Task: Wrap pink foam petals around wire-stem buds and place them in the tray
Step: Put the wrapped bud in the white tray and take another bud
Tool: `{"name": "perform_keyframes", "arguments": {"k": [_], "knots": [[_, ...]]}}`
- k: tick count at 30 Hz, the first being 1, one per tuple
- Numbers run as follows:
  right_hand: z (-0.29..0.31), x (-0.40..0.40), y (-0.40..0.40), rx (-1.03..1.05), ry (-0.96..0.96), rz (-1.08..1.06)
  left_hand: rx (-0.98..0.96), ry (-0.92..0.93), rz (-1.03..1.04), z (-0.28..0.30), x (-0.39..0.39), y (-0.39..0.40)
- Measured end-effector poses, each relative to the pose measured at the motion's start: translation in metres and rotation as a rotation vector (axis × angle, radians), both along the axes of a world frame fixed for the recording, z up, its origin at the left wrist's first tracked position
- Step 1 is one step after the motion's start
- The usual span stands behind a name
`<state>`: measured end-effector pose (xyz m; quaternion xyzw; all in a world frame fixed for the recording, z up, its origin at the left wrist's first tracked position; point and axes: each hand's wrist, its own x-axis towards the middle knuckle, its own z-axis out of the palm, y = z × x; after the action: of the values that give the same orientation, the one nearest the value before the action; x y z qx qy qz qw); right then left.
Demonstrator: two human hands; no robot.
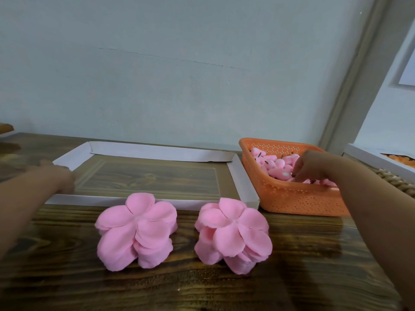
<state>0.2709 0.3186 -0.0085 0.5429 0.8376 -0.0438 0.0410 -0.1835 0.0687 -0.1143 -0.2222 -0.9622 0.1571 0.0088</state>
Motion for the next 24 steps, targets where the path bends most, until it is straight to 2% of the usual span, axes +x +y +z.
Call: {"name": "perform_keyframes", "arguments": {"k": [3,6,11,17,24], "knots": [[0.000,0.001,0.002,0.012,-0.044,0.042,0.019,-0.033,0.026,0.002,-0.003,-0.001],[0.000,-0.001,0.001,0.031,-0.081,0.074,0.148,-0.086,0.088,0.000,-0.006,-0.003],[0.000,-0.002,0.000,0.080,-0.141,0.099,0.198,-0.202,0.126,-0.006,-0.013,-0.007],[-0.003,0.002,0.007,0.025,-0.128,0.102,0.154,-0.176,0.109,-0.012,-0.026,-0.005],[0.006,0.002,0.007,0.065,-0.092,0.079,0.206,-0.165,0.123,-0.004,-0.004,-0.002]]}}
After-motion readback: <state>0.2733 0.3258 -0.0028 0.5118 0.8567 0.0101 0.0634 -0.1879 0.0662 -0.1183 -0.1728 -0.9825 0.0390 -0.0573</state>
